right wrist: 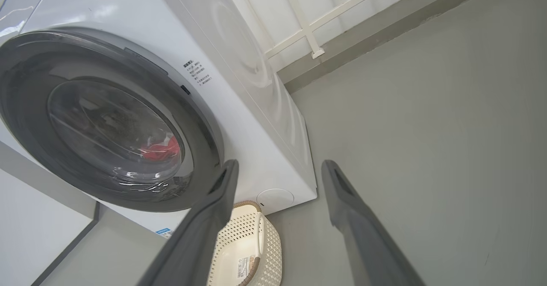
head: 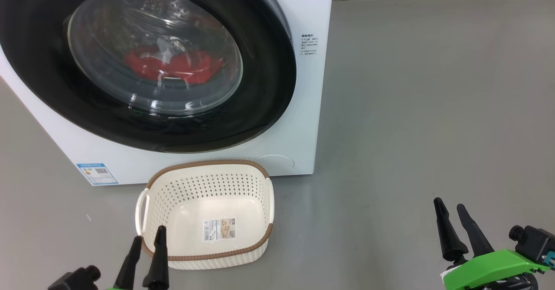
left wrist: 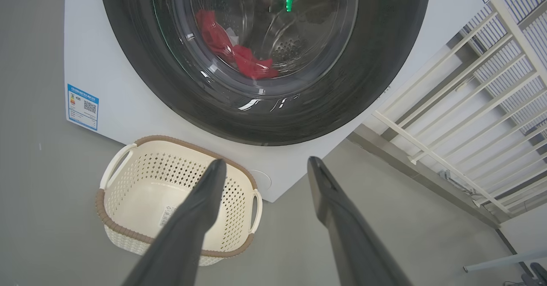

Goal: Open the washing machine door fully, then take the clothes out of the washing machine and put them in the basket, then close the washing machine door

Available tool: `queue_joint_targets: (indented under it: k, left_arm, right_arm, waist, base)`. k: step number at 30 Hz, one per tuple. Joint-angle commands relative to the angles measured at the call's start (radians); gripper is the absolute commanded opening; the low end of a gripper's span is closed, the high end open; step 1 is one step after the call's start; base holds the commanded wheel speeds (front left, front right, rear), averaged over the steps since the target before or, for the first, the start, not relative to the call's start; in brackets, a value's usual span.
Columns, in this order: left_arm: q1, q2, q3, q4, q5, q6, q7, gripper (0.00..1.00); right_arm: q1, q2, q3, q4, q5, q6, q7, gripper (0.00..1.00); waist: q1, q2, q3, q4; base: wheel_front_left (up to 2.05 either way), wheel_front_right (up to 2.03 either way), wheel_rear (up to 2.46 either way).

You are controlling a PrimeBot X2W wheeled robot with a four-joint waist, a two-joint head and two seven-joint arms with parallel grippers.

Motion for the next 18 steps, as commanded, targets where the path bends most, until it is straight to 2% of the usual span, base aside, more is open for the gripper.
queue_joint_targets:
  k: [1, 18]
  left_arm:
    - [-0.016, 0.015, 0.014, -0.034, 0.035, 0.006, -0.015, 1.0]
    - [-0.005, 0.017, 0.005, -0.057, 0.234, 0.027, -0.066, 1.0]
  right_arm:
    - [-0.01, -0.019, 0.015, -0.031, -0.033, 0.01, -0.017, 1.0]
    - [0.0, -0.027, 0.027, -0.045, -0.204, 0.012, -0.067, 1.0]
  waist:
    - [-0.0001, 0.0, 0.001, 0.0]
    - [-0.0001, 0.0, 0.008, -0.006]
  base:
    - [0.0, 0.0, 0.0]
    - [0.0, 0.0, 0.0]
